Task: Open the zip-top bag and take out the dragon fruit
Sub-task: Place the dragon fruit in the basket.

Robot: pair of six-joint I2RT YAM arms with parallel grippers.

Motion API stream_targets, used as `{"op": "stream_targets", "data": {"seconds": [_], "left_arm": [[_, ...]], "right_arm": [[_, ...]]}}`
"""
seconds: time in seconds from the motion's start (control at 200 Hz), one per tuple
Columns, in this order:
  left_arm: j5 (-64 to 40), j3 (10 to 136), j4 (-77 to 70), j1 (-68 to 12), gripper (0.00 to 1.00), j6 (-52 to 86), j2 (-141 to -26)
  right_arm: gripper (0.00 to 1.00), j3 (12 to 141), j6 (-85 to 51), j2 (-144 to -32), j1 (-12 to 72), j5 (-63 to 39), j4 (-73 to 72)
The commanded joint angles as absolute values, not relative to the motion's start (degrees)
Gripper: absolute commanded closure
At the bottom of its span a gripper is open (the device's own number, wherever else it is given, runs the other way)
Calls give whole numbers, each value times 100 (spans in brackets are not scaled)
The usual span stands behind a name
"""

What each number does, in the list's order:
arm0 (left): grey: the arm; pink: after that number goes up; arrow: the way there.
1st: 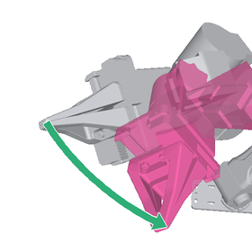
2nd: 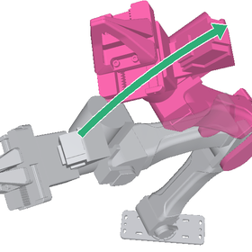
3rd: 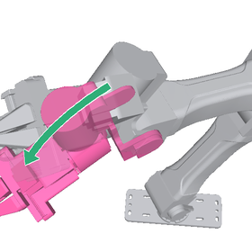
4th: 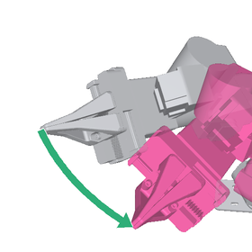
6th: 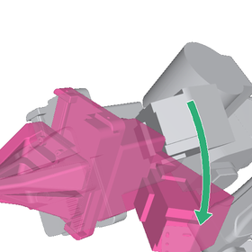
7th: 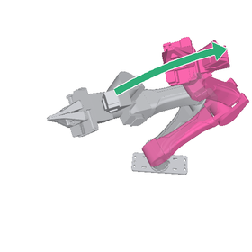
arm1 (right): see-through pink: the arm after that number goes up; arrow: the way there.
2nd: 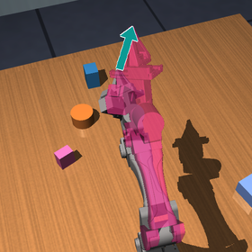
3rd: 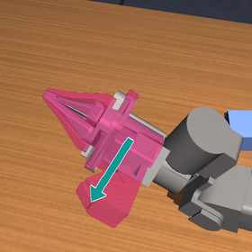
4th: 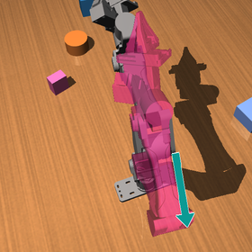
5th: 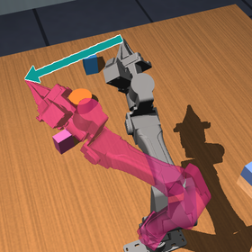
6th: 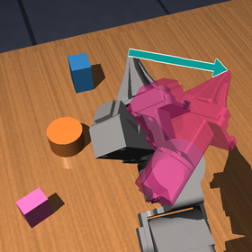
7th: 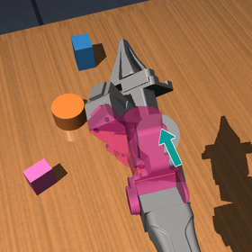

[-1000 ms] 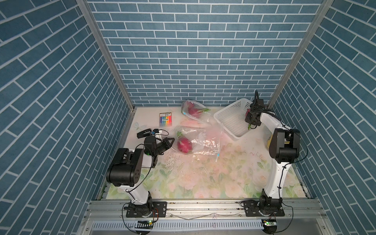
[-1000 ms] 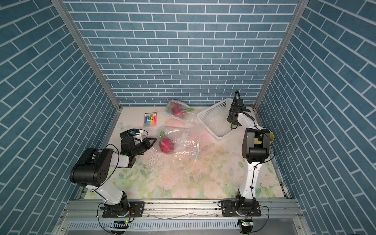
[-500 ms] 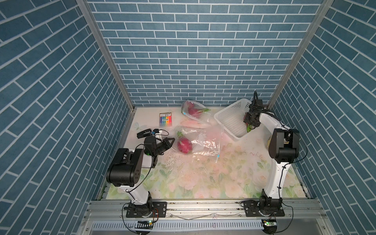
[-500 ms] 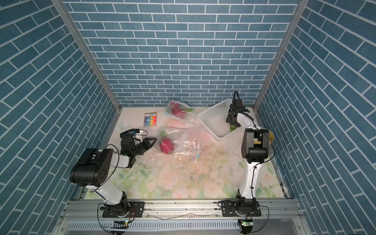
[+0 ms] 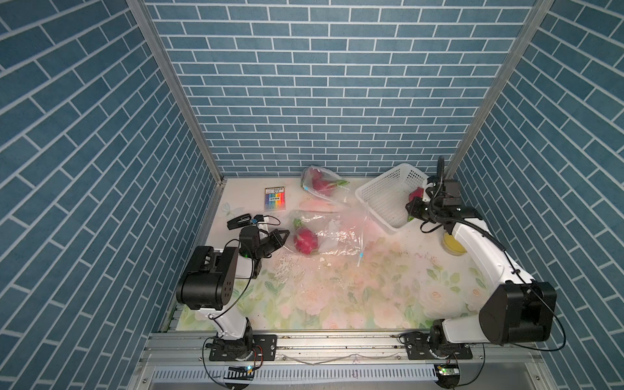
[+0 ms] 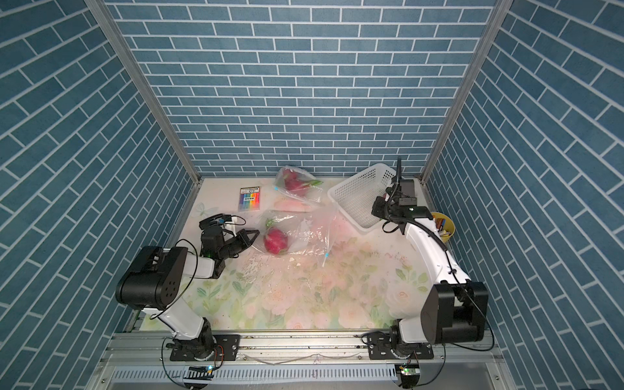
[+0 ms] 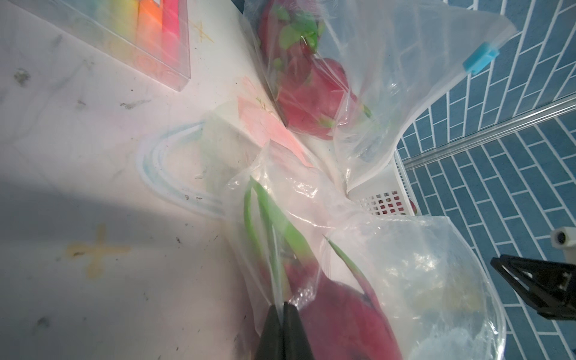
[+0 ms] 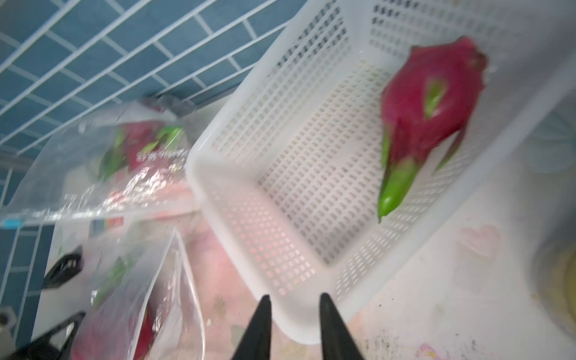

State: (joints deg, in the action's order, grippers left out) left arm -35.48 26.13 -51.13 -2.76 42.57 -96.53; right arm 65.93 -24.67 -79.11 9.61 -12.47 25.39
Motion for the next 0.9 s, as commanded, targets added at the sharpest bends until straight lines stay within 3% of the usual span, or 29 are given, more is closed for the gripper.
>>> {"op": "stream_targets", "data": {"seconds": [0.0, 0.205, 0.895], "left_arm": [[-3450, 2686, -4967, -272, 100, 4121, -9501], [-3437, 2712, -4946, -272, 100, 4106, -9554], [-3559, 2707, -5068, -316, 100, 4171, -9786]], "right_arm": [[85, 6026, -2680, -7674, 1349, -1960, 2026], [94, 5370, -3283, -7673, 1997, -2244, 880], [95, 6165, -3718, -9252, 3098, -3149, -329]]}}
